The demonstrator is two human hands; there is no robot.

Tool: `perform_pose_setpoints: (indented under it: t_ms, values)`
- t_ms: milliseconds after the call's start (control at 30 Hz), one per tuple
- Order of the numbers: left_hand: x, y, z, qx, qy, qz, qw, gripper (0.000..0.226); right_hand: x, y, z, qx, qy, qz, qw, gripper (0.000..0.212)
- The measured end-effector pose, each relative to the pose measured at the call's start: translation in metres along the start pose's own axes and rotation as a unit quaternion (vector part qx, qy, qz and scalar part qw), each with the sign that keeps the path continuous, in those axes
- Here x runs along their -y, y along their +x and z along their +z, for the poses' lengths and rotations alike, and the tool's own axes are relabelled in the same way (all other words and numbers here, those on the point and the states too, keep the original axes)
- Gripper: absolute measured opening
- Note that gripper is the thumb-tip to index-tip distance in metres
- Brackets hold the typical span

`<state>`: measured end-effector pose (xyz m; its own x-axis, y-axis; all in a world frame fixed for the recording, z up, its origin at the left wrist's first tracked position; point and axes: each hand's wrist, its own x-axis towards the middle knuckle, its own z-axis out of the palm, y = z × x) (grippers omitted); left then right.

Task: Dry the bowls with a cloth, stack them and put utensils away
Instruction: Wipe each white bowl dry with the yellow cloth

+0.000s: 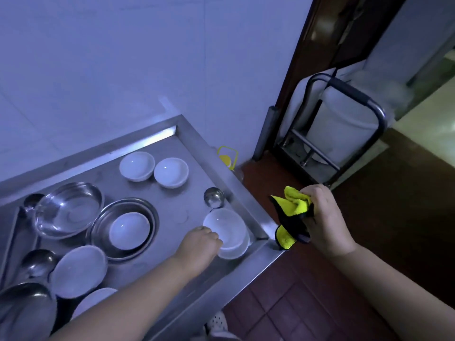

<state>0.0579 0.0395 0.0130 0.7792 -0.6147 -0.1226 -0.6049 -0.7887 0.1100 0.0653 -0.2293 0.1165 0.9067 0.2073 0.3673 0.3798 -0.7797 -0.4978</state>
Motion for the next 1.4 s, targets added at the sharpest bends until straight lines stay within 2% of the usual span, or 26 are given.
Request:
perform_pose_setpoints:
  t_ms: [100, 300, 433, 500, 567, 600, 667, 733, 767, 800, 833, 867, 933, 1000, 1067, 1100, 1133, 1200, 1267, 1333, 1400]
  values:
    - [-0.007, 0.003, 0.016, -0.009, -0.027, -0.010, 1.000, 0.041, -0.010, -0.014, 0.001, -0.012, -0.013, 0.035, 0.999, 0.052]
    - [-0.018, 0.009, 0.037, -0.021, -0.039, -0.033, 0.998, 0.041, -0.015, -0.026, 0.005, -0.016, -0.014, 0.029, 0.999, 0.048]
    - [-0.022, 0.014, 0.038, -0.013, -0.057, -0.051, 0.997, 0.042, -0.007, -0.023, 0.005, -0.002, 0.004, -0.028, 1.000, 0.026]
    - [-0.025, 0.017, 0.027, -0.042, -0.057, -0.045, 0.996, 0.038, 0.000, -0.019, 0.004, 0.009, -0.006, -0.081, 0.997, 0.017]
    - [-0.030, 0.016, -0.007, -0.116, -0.133, -0.106, 0.979, 0.018, 0.011, -0.013, 0.004, 0.023, -0.017, -0.145, 0.989, 0.017]
    - [-0.031, 0.016, -0.026, -0.161, -0.210, -0.154, 0.952, 0.006, 0.018, -0.008, 0.003, 0.028, -0.015, -0.178, 0.983, 0.022]
    - [-0.035, 0.014, -0.071, -0.163, -0.414, -0.212, 0.870, 0.031, 0.036, 0.005, 0.004, 0.029, -0.011, -0.252, 0.967, 0.025]
    - [-0.033, 0.004, -0.114, -0.159, -0.610, -0.233, 0.740, 0.047, 0.056, 0.019, 0.008, 0.021, -0.011, -0.316, 0.948, 0.022]
    - [-0.028, -0.003, -0.129, -0.146, -0.692, -0.236, 0.666, 0.051, 0.067, 0.026, 0.010, 0.019, -0.007, -0.339, 0.941, 0.021]
    - [-0.023, -0.013, -0.141, -0.129, -0.746, -0.234, 0.610, 0.051, 0.078, 0.033, 0.013, 0.021, 0.004, -0.353, 0.935, 0.022]
    - [-0.018, -0.023, -0.149, -0.118, -0.773, -0.232, 0.578, 0.053, 0.088, 0.038, 0.016, 0.027, 0.015, -0.361, 0.932, 0.024]
    - [-0.014, -0.035, -0.157, -0.119, -0.776, -0.234, 0.573, 0.053, 0.099, 0.043, 0.020, 0.031, 0.022, -0.376, 0.926, 0.026]
    - [-0.007, -0.056, -0.163, -0.152, -0.768, -0.241, 0.574, 0.047, 0.116, 0.051, 0.033, 0.034, 0.023, -0.412, 0.910, 0.024]
    - [0.000, -0.079, -0.167, -0.215, -0.741, -0.255, 0.582, 0.029, 0.131, 0.055, 0.049, 0.056, 0.033, -0.450, 0.891, 0.022]
    - [0.009, -0.102, -0.167, -0.273, -0.705, -0.283, 0.591, 0.009, 0.143, 0.054, 0.060, 0.123, 0.044, -0.487, 0.864, 0.060]
    - [0.015, -0.114, -0.165, -0.291, -0.681, -0.290, 0.606, 0.012, 0.148, 0.055, 0.063, 0.159, 0.052, -0.497, 0.851, 0.072]
    - [0.020, -0.126, -0.166, -0.295, -0.654, -0.296, 0.630, 0.010, 0.153, 0.055, 0.065, 0.185, 0.071, -0.496, 0.845, 0.076]
    - [0.029, -0.148, -0.163, -0.290, -0.596, -0.308, 0.682, 0.007, 0.167, 0.060, 0.072, 0.198, 0.149, -0.443, 0.862, 0.066]
    - [0.035, -0.166, -0.161, -0.278, -0.528, -0.320, 0.736, 0.014, 0.191, 0.067, 0.083, 0.183, 0.240, -0.347, 0.888, 0.048]
    - [0.040, -0.181, -0.161, -0.269, -0.463, -0.322, 0.781, 0.022, 0.218, 0.072, 0.100, 0.236, 0.323, -0.265, 0.878, 0.042]
    - [0.046, -0.196, -0.161, -0.257, -0.427, -0.321, 0.806, 0.021, 0.235, 0.073, 0.122, 0.303, 0.336, -0.238, 0.859, 0.040]
